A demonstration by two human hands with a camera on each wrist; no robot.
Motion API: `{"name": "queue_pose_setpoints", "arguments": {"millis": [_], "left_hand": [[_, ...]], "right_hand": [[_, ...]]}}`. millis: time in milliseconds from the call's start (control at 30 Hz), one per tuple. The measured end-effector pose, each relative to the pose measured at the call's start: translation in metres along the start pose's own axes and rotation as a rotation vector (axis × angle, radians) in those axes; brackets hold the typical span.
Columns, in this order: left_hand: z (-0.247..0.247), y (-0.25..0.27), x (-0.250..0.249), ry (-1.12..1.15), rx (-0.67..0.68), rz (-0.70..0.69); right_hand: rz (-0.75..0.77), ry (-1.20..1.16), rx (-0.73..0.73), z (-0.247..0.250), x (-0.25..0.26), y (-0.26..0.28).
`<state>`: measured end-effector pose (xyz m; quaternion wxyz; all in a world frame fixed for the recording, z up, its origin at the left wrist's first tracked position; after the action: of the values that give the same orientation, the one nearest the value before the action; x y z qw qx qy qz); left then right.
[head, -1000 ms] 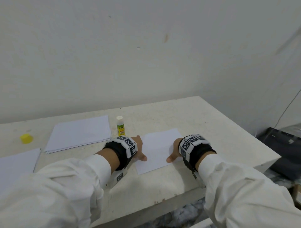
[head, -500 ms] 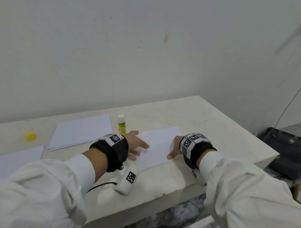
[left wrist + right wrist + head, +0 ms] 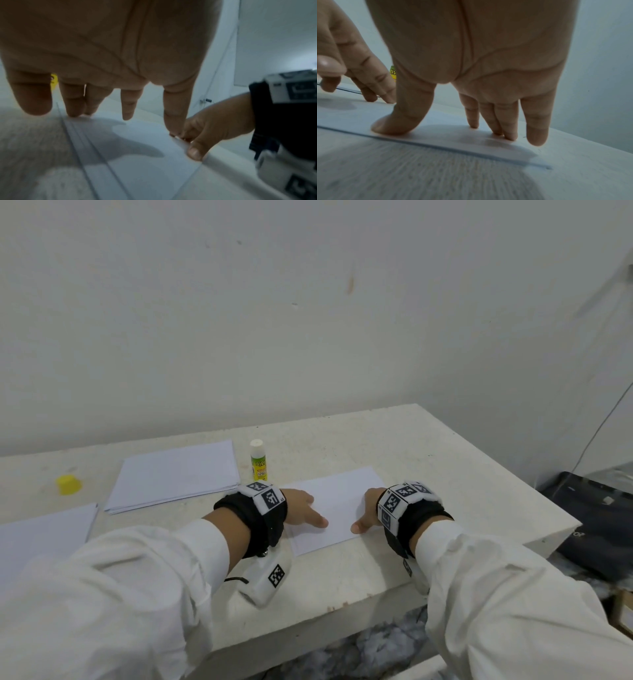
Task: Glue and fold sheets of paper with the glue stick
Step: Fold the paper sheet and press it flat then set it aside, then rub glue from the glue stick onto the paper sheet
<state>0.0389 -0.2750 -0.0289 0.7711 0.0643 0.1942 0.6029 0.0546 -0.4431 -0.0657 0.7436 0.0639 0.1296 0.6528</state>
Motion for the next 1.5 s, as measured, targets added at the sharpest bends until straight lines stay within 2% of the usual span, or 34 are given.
{"name": "queue_pose_setpoints", "arguments": {"millis": [167, 400, 467, 633, 767, 833, 900, 1033, 1133, 1200, 1300, 1400, 1500], "left_hand": [[-0.001, -0.012, 0.016, -0.110, -0.056, 0.079], [0.001, -0.018, 0.007, -0.116, -0.086, 0.049], [0.003, -0.019, 0.005, -0.026, -0.101, 0.043], [0.010, -0.018, 0.006, 0.409, -0.118, 0.067], [0.011, -0.012, 0.021, 0.994, -0.166, 0.244], [0.011, -0.008, 0.029, 1.155, -0.211, 0.311], [0.008, -0.006, 0.033, 1.215, -0.204, 0.343], [-0.014, 0.004, 0.024, 1.072, 0.011, 0.339], [-0.021, 0.006, 0.024, 1.084, 0.030, 0.379], [-0.023, 0.002, 0.025, 1.166, 0.040, 0.397], [-0.024, -0.001, 0.027, 1.252, 0.078, 0.421], [-0.026, 0.002, 0.024, 1.323, 0.128, 0.439], [-0.023, 0.001, 0.025, 1.281, 0.103, 0.417]], "right_hand": [[0.000, 0.027, 0.028, -0.011, 0.000, -0.021], [0.042, 0.070, 0.073, -0.018, 0.007, -0.027], [0.030, 0.057, 0.065, -0.013, 0.006, -0.021], [-0.015, 0.009, 0.011, 0.001, 0.003, -0.003], [-0.020, -0.021, 0.011, 0.000, 0.003, -0.005], [-0.016, -0.031, 0.005, 0.000, 0.004, -0.004], [-0.009, -0.035, -0.002, 0.003, 0.005, 0.002], [0.057, -0.090, -0.016, 0.014, 0.017, 0.019], [0.127, -0.149, -0.117, 0.032, 0.031, 0.042], [0.218, -0.299, -0.159, 0.041, 0.046, 0.061], [0.385, -0.433, -0.029, 0.035, 0.075, 0.096], [0.504, -0.184, 0.083, 0.005, 0.092, 0.106], [0.467, 0.077, -0.041, -0.001, 0.084, 0.089]]}}
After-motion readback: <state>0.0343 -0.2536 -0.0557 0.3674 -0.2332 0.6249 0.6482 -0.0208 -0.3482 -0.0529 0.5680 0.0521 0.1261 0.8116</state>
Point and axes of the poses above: each hand's wrist, its own y-axis away from the middle knuckle, its own z-axis out of the back of the hand, x = y × z, the point moved 10 cm from there along -y, towards the middle knuckle, and after that the axes turned 13 degrees about -x, right-handed, at the moved point
